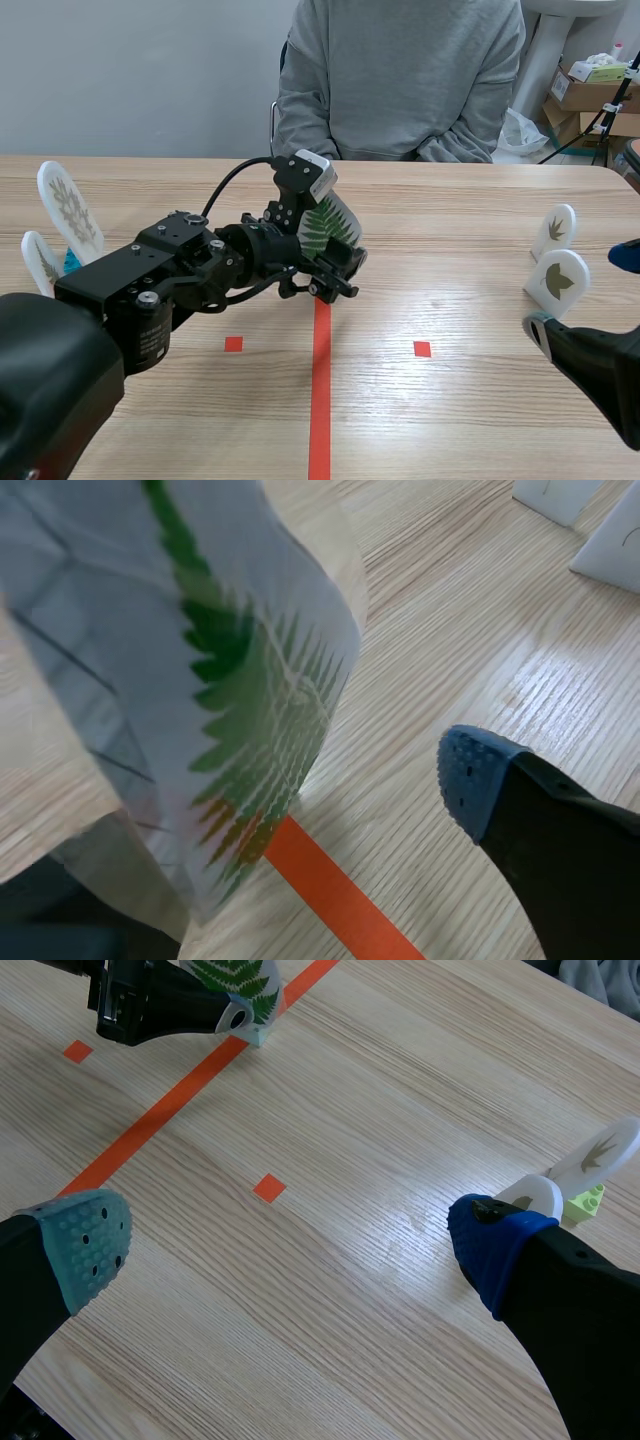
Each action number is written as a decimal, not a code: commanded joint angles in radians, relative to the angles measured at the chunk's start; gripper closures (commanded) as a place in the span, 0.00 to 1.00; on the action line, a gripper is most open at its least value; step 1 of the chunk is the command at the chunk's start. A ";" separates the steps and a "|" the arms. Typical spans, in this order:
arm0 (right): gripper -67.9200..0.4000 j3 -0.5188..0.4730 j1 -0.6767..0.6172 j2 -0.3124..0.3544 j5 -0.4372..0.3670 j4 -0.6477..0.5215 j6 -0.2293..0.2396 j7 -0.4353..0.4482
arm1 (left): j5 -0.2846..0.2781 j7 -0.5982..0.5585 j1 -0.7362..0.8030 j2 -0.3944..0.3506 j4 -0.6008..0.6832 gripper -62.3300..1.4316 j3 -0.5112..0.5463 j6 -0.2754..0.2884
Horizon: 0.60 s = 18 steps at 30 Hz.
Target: Do the leaf sorting experiment
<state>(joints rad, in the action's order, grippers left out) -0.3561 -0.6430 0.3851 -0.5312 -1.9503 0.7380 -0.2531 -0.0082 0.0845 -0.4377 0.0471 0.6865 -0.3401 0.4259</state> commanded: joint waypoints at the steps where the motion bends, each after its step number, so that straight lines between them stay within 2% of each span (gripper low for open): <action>1: 0.00 -0.001 0.011 0.003 -0.011 0.001 0.008 0.010 | -0.010 -0.017 -0.009 0.005 0.026 0.46 0.002 0.002; 18: 0.00 -0.001 0.011 0.003 -0.011 0.001 0.008 0.010 | -0.010 -0.043 -0.008 0.005 0.026 0.88 0.002 0.003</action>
<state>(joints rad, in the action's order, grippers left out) -0.3561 -0.6430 0.3851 -0.5312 -1.9503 0.7380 -0.2531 -0.0078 0.0574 -0.4377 0.0471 0.6868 -0.3401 0.4263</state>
